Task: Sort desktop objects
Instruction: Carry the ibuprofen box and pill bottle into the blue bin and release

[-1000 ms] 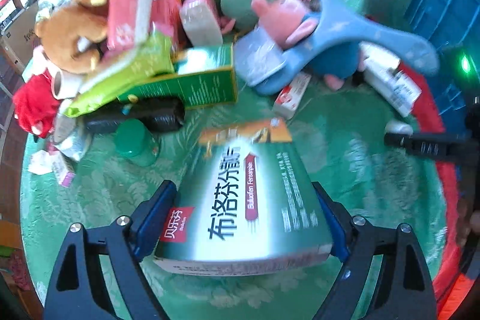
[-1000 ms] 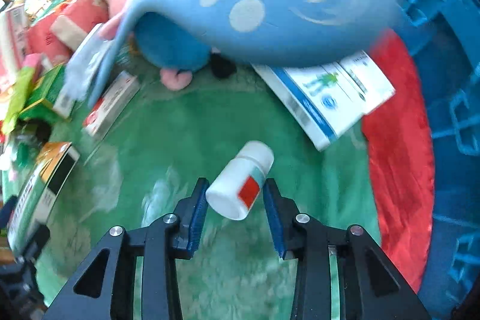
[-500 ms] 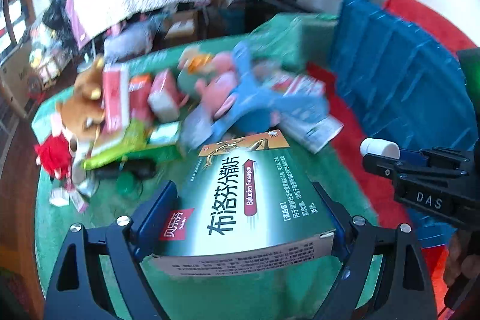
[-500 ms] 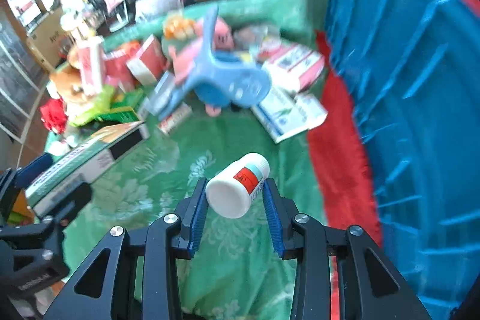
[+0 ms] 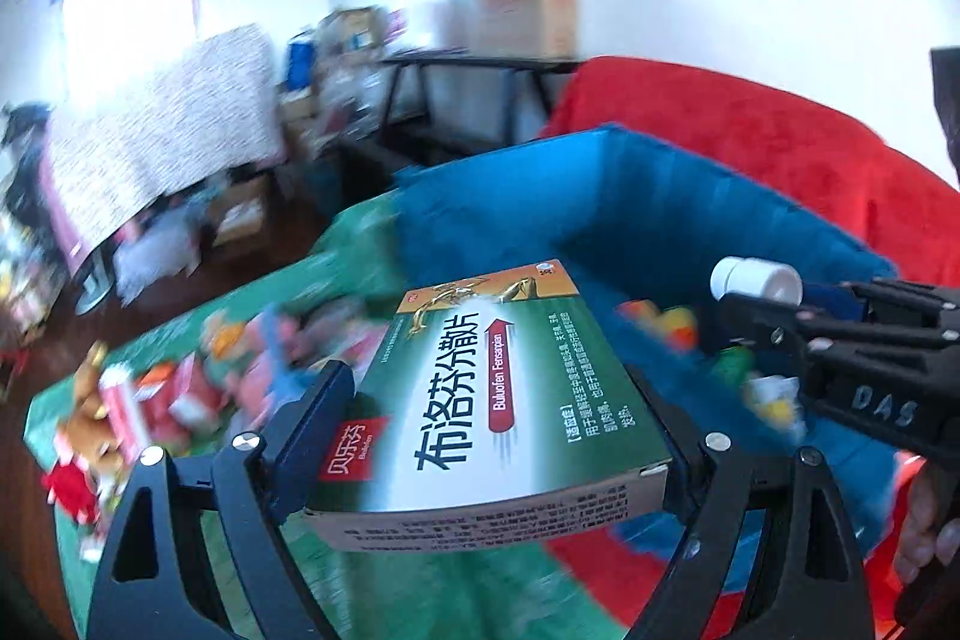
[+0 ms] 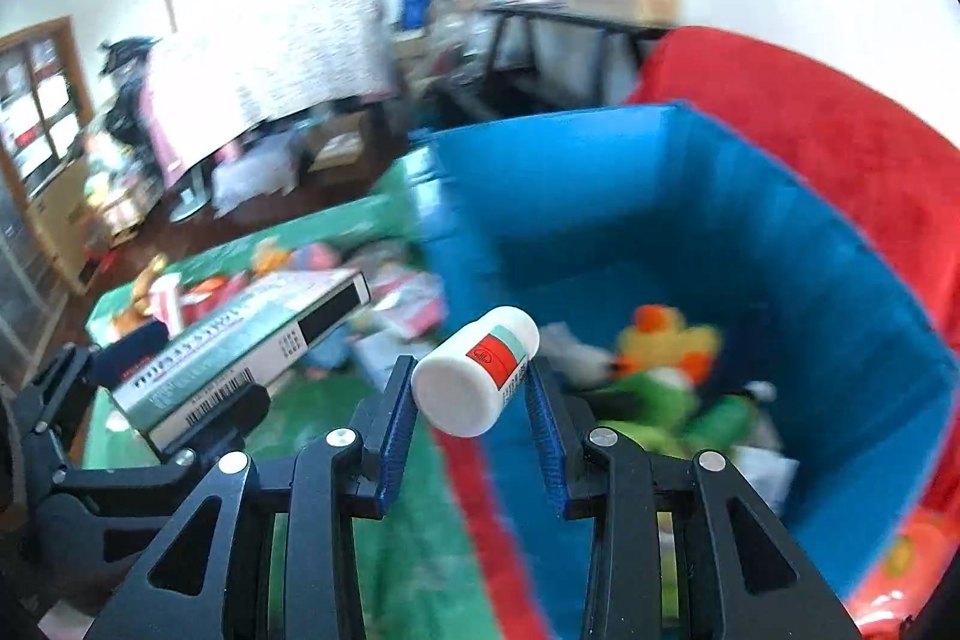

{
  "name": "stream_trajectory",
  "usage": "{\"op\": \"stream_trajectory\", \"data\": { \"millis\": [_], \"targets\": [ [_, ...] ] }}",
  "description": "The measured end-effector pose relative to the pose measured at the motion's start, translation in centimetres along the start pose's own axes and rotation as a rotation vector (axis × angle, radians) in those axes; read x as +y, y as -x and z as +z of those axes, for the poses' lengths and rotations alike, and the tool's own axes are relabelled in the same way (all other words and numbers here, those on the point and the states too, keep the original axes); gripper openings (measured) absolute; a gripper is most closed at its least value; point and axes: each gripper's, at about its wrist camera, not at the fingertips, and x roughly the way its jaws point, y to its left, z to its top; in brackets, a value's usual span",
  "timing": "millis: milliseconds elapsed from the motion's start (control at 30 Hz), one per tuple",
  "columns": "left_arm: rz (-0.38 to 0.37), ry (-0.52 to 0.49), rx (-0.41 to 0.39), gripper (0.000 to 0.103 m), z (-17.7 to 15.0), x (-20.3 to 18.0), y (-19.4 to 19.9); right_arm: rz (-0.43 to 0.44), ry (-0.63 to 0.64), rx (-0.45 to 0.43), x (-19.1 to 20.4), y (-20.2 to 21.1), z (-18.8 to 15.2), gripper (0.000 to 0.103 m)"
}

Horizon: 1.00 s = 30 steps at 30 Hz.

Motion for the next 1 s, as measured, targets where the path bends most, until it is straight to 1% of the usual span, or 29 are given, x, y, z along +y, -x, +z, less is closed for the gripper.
{"op": "stream_trajectory", "data": {
  "millis": [100, 200, 300, 400, 500, 567, 700, 833, 1000],
  "targets": [
    [-0.068, -0.053, -0.002, 0.088, 1.8, -5.1, -0.7, -0.064, -0.06, 0.012, -4.9, 1.3, -0.2, 0.035],
    [-0.122, -0.097, 0.007, 0.088, 2.8, -8.9, -1.6, -0.121, -0.106, 0.048, -9.3, 1.7, -0.9, 0.035],
    [-0.168, -0.14, 0.037, 0.088, 3.5, -12.6, -2.9, -0.168, -0.126, 0.09, -12.5, 1.5, -1.8, 0.035],
    [-0.183, -0.163, 0.077, 0.088, 3.7, -14.9, -4.6, -0.203, -0.145, 0.132, -14.9, 0.6, -2.4, 0.035],
    [-0.189, -0.18, 0.11, 0.088, 3.5, -16.5, -5.9, -0.215, -0.176, 0.17, -17.0, -0.5, -3.1, 0.035],
    [-0.186, -0.193, 0.132, 0.088, 3.2, -17.3, -6.6, -0.222, -0.172, 0.189, -17.6, -1.1, -3.7, 0.035],
    [-0.191, -0.204, 0.178, 0.088, 2.1, -18.0, -7.7, -0.227, -0.178, 0.228, -18.8, -2.8, -4.5, 0.035],
    [-0.185, -0.204, 0.188, 0.088, 1.8, -18.1, -8.1, -0.228, -0.173, 0.249, -19.2, -3.4, -4.9, 0.035],
    [-0.18, -0.212, 0.165, 0.088, 1.9, -18.2, -7.2, -0.241, -0.177, 0.265, -19.4, -3.5, -5.4, 0.035]
  ]
}}
